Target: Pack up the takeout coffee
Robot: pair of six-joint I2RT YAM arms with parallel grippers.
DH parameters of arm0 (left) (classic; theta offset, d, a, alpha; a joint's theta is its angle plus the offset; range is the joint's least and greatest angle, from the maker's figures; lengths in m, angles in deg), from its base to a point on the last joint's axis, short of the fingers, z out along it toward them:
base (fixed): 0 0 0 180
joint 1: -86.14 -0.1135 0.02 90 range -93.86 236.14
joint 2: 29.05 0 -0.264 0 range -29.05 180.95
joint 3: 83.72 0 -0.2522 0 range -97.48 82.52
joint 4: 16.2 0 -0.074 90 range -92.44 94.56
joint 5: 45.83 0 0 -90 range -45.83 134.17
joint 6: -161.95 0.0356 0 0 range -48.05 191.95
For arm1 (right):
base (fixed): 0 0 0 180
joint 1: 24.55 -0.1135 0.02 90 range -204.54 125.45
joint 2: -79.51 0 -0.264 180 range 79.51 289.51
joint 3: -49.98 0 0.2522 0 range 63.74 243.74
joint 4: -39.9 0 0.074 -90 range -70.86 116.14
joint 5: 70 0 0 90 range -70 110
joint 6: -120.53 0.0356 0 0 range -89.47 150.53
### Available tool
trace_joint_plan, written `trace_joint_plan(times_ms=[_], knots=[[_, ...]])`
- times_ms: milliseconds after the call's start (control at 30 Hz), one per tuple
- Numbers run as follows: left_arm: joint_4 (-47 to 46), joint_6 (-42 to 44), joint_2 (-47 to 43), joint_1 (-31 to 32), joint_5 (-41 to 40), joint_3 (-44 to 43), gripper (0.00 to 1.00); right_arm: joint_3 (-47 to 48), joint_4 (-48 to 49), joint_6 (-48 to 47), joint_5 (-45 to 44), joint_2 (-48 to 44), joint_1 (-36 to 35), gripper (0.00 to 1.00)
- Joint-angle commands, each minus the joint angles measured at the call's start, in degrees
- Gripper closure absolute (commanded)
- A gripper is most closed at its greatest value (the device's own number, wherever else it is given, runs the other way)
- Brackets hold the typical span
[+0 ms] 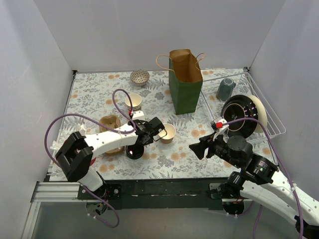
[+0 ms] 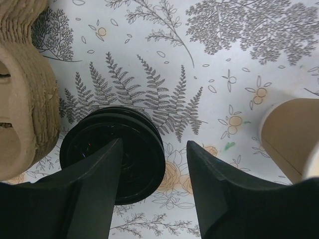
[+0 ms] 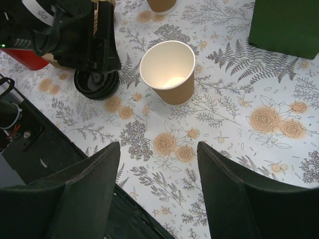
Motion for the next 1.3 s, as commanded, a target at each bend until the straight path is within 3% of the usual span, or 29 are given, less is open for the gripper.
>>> trace_joint_plan(times_ms=[0,333,1033,1267], knots=[[2.75,-3.42,2.58,-0.5,-1.55,-1.51,0.49,-0.1,2.63,-0.43,-1.22,-0.54,-0.27,0.29],[4.87,-5.8,6.27,-0.5,-2.43,-2.65,0.54,-0.45,3.07,-0.96,-1.75,-0.28,-0.27,0.29],[6.8,-5.45,5.66,-0.59,-2.17,-3.36,0.64,-0.8,3.69,-0.88,-1.4,0.07,-0.35,0.29],[6.63,-5.01,5.48,-0.59,-2.34,-4.15,0.76,-0.71,3.51,-0.88,-1.4,-0.19,-0.27,0.29]])
